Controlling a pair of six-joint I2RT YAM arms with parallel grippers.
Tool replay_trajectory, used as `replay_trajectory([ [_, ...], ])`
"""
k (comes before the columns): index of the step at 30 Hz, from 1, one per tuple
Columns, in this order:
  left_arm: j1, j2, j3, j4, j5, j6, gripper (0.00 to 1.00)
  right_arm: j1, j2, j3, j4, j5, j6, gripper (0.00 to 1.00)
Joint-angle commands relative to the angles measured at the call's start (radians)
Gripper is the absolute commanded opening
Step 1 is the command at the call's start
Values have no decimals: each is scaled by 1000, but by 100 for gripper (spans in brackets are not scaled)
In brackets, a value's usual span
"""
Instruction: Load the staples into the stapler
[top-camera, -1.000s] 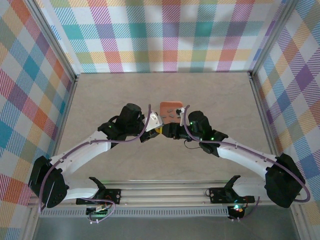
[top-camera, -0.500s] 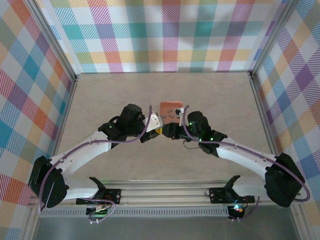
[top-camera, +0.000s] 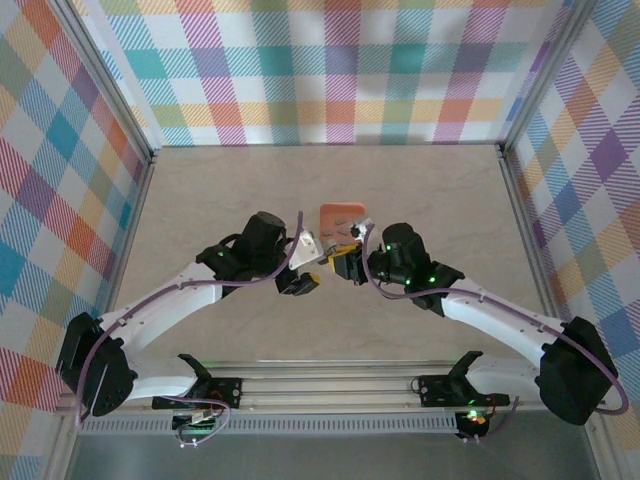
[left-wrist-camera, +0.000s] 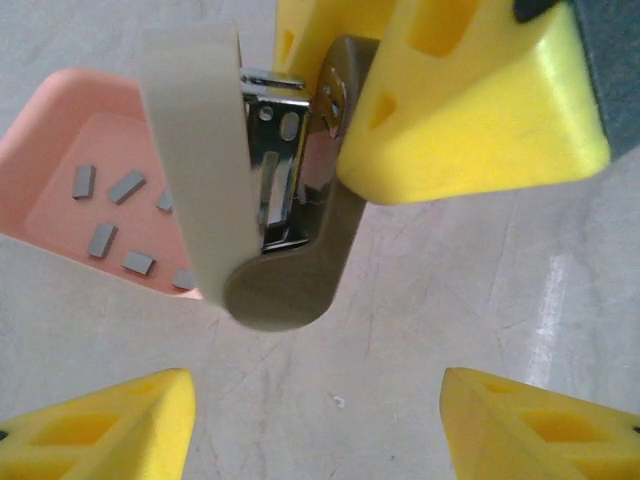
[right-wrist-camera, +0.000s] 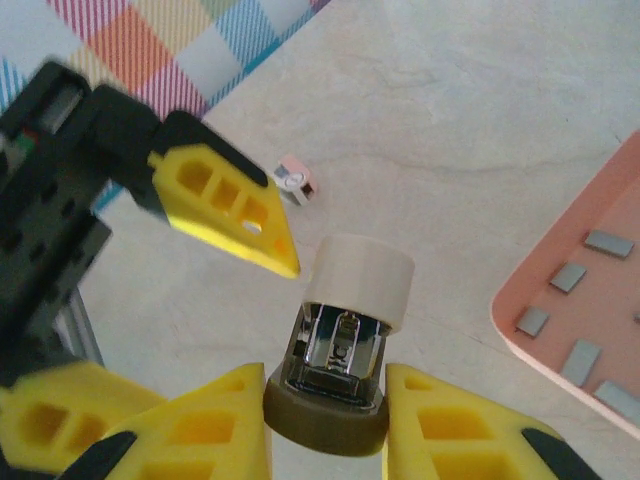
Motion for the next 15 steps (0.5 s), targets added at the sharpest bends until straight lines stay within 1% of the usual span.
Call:
replay_trajectory([
  [1,-11,-70,-44,17,56,-11,65,-35,-31,6,-62,-120,-258,17],
  [2,-11,-85,-61,32,68,-4,65,-41,-35,16,-89,-142,-298,17],
  [3,-11,-97,-70,38,80,8,65,-45,-37,30,-131,-160,-383,17],
  [6,-11,-123,-88,55,114,46,64,-48,-45,65,-241,-223,-560,15],
  [9,-11,-126,-95,80,176,103,62,-48,-49,79,-323,-280,-720,13],
  [11,-11,-122,-100,102,198,112,62,-48,-49,87,-365,-311,-812,12],
  [13,-10,-111,-97,102,252,146,62,-47,-44,96,-413,-349,-901,11],
  [15,-13,-99,-93,102,285,169,61,-47,-37,101,-425,-365,-939,11],
])
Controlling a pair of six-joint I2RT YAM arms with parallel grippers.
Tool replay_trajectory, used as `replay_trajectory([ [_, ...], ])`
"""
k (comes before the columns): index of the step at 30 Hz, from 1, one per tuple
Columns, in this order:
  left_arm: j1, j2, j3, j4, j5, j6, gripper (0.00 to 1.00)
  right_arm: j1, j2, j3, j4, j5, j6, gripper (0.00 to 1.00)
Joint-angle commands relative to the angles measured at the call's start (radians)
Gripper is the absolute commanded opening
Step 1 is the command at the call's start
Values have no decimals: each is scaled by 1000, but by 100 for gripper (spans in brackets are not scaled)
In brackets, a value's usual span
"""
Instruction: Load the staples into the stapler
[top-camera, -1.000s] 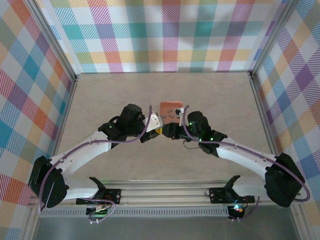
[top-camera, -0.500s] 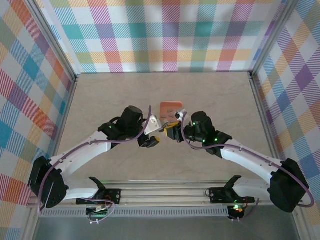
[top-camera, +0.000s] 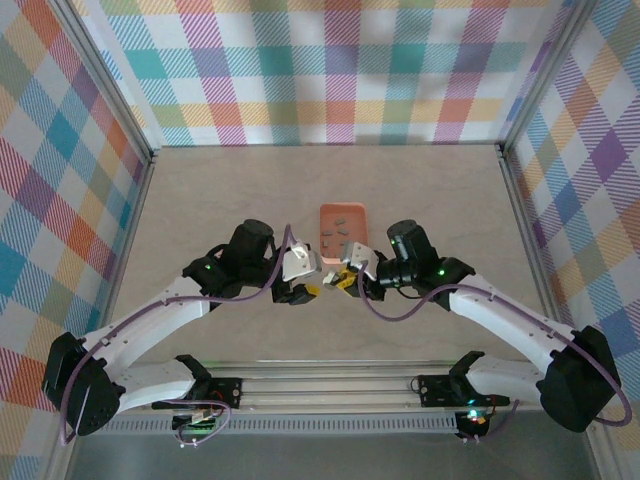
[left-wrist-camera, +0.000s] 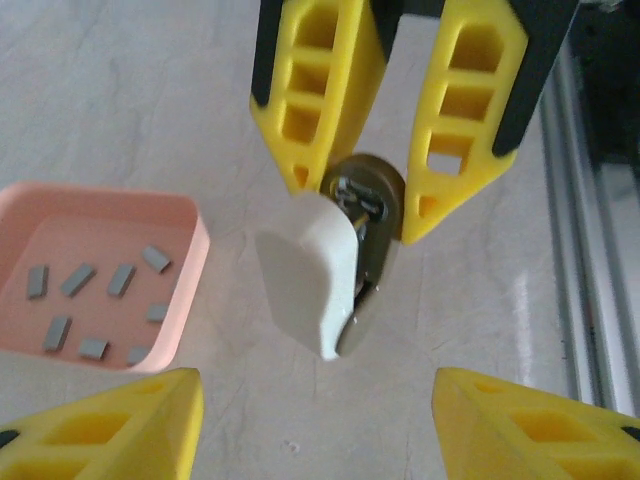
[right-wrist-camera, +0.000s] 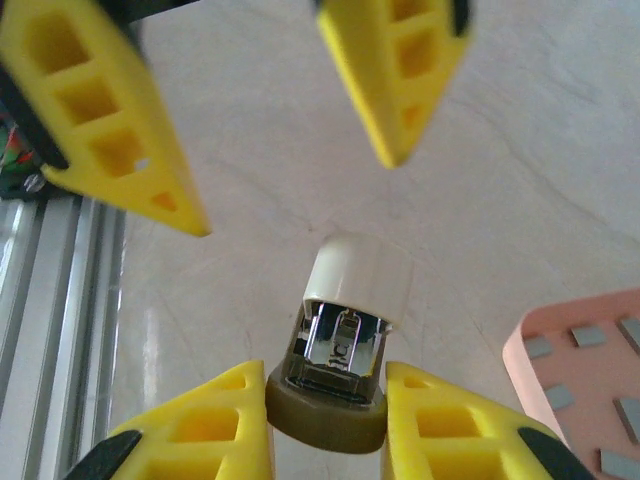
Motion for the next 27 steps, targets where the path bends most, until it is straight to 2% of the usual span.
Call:
replay_trajectory([
  [1,-13,18,-7,30,103,70,61,2,-4,39,-88,-116,-210,11],
  [7,-12,64,29,16,149,109,60,7,33,65,-87,-183,-250,10],
  [14,-14,92,43,25,215,137,54,11,84,102,-95,-197,-260,11],
  [27,-14,107,69,-1,251,181,36,11,118,121,-118,-208,-286,11],
])
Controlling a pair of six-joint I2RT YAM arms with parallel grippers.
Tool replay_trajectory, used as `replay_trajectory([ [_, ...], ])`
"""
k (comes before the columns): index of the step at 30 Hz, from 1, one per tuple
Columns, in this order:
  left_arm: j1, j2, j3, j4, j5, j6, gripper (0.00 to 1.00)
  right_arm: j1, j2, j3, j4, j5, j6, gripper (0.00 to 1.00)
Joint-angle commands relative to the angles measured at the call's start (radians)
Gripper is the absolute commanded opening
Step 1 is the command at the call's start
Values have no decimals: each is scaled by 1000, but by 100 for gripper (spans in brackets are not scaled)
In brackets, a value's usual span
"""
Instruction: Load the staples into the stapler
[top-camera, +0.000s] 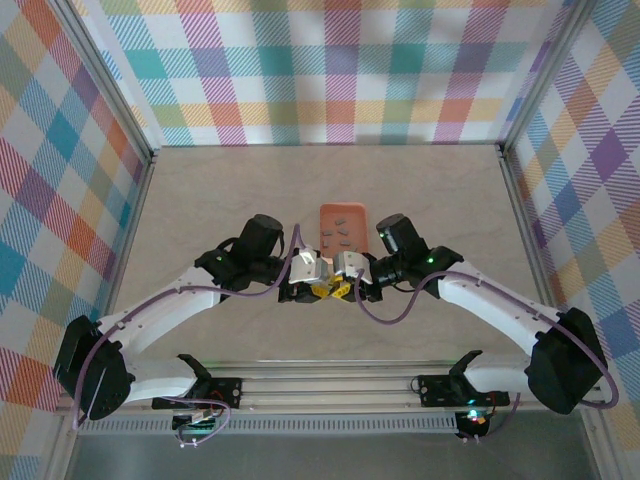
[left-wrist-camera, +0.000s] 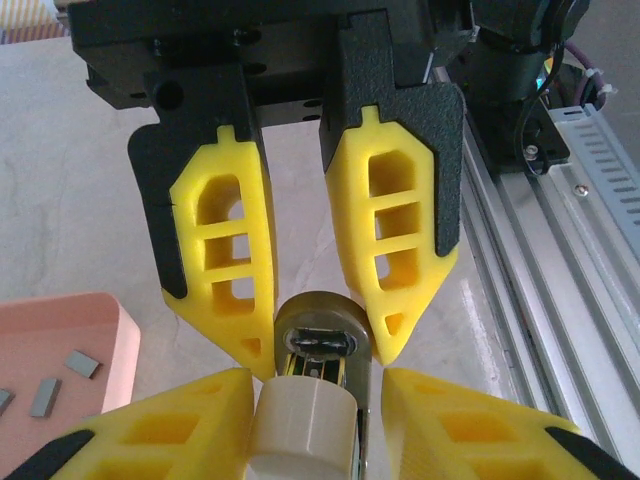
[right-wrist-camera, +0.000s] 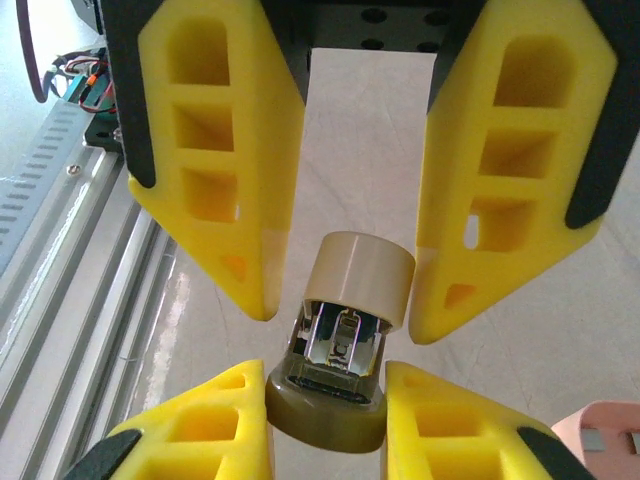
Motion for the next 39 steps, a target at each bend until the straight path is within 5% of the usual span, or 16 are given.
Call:
replay_trajectory([
  [1,-14,12,30,-13,39,31,35,6,5,34,-13,-58,-37,11],
  [5,-14,24,45,-49,28,49,34,6,-4,24,3,-52,-38,10],
  [9,-14,30,57,-79,16,59,13,6,-14,20,9,-51,-29,13],
  [12,-14,29,81,-128,-30,68,3,5,-38,-6,73,-23,80,34],
  [16,-14,9,77,-137,-110,70,1,3,-97,-88,199,72,408,54],
  [22,-14,-18,49,-101,-215,72,0,4,-116,-130,264,169,1008,68],
  [30,-14,-17,58,-118,-212,79,0,3,-90,-175,388,121,1334,68],
  [39,-13,-20,59,-115,-186,79,0,3,-59,-172,395,146,1370,63],
])
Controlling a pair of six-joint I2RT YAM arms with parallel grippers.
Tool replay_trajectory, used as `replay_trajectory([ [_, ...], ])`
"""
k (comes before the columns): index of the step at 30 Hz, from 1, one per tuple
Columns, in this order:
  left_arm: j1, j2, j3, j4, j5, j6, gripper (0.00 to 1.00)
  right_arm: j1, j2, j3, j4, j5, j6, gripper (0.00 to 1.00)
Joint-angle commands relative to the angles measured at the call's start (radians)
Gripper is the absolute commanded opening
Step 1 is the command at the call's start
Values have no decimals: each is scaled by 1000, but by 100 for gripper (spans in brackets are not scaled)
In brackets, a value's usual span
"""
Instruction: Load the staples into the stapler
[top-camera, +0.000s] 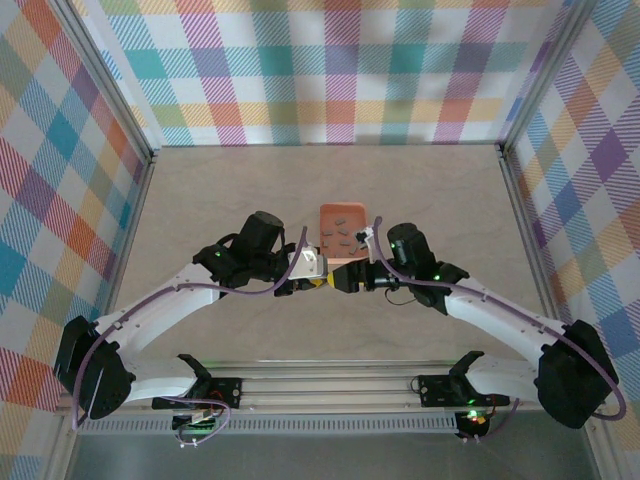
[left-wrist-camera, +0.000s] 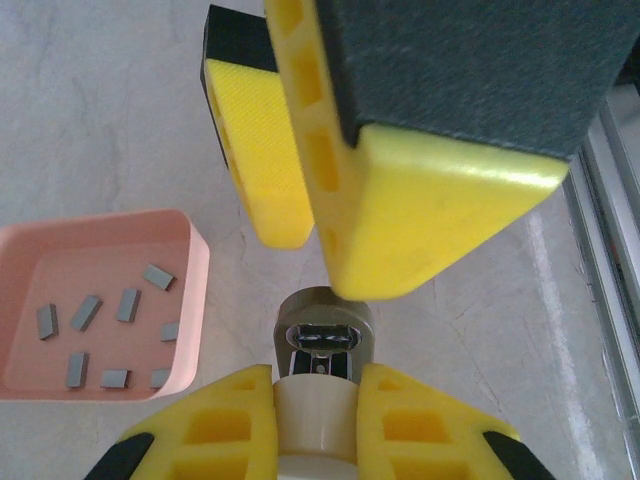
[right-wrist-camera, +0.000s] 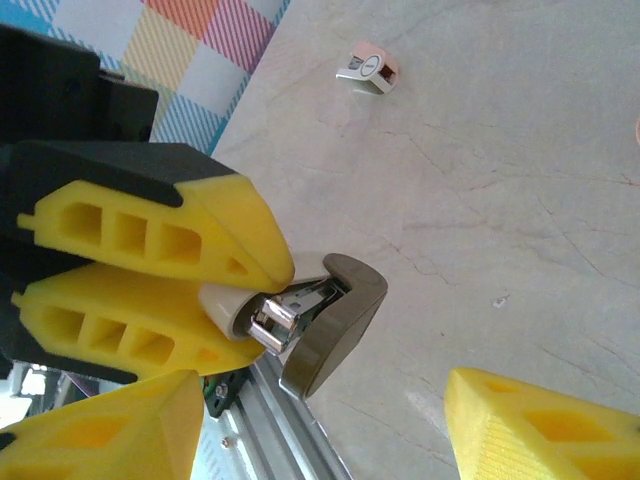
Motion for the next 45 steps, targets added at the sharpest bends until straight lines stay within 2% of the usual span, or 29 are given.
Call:
replay_trajectory([
  [1,-13,-25,3,-5,33,18,0,4,31,1,44,-1,51,63],
  [7,-13,-28,1,-4,44,17,0,4,74,9,66,-16,56,60],
  [12,-13,-34,1,-4,46,17,0,-6,94,-15,30,78,76,54],
  [19,-13,-61,-14,30,56,4,0,-49,170,-140,169,77,147,51],
  [26,-13,-73,-32,111,98,-75,0,-48,247,-147,300,36,154,51],
  [29,-13,-73,-35,124,67,-104,0,-48,216,-149,290,52,117,53],
  [33,-13,-82,-48,131,11,-125,0,-48,105,-165,227,103,32,57],
  [36,-13,-82,-48,131,15,-125,0,-48,17,-164,174,128,-69,59],
  [39,-12,-73,-43,132,39,-125,0,-35,-79,-197,225,83,-257,63],
  [42,-12,-64,-38,131,69,-124,0,-17,-175,-250,298,60,-465,64],
  [45,-12,-57,-34,131,110,-125,0,2,-216,-264,291,69,-684,62],
])
